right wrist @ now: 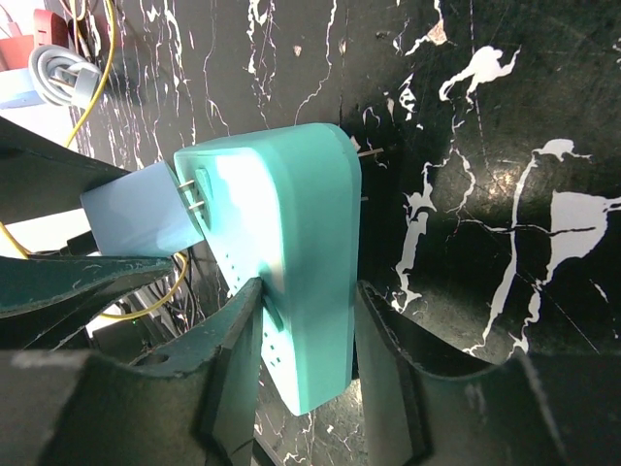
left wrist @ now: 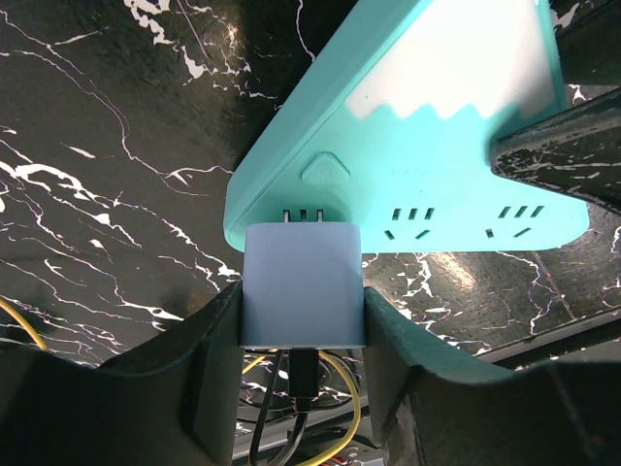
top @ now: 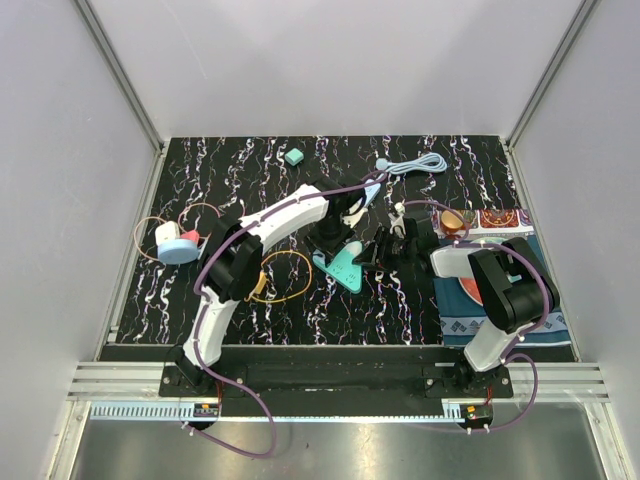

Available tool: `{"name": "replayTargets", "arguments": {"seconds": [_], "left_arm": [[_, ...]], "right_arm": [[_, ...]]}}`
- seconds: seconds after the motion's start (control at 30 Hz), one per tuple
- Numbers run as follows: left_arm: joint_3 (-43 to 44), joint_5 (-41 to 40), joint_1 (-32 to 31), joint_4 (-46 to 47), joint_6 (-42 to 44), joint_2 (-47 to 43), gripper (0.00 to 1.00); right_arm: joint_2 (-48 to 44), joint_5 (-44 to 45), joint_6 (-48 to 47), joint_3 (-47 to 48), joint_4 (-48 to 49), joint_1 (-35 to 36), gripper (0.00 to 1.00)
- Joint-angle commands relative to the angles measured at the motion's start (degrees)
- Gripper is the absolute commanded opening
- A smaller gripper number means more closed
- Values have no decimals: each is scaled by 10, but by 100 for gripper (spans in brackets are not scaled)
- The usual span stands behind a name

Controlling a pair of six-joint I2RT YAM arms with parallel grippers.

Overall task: Insert the plug
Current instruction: Insert the plug into the socket.

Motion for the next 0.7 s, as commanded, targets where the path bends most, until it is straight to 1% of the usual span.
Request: {"name": "replayTargets", "arguments": {"seconds": [0.0,0.13,0.23,0.4,0.53,0.63,0.67], "left_arm": [[-3,24,2,40,-10,39,0],[2,25,10,46,-15,46,0],[-8,34,5,50,-26,56,0],[-9,15,0,49,-36,72,0],[18,-11,-5,35,-42,88,0],[28,-9,-5,36,-42,83,0],[27,-13,-5,37,-43,79,4]], "right_arm": [[-5,-33,2,9,53,24,44],[-5,-32,1,10,52,28,43],[-7,-26,-4,13,46,31,43],[-7,-19,-7,16,39,36,42],[-8,-12,-11,18,32,43,42],[-8,-12,-11,19,32,43,43],[-9,-12,-11,18,32,43,43]]}}
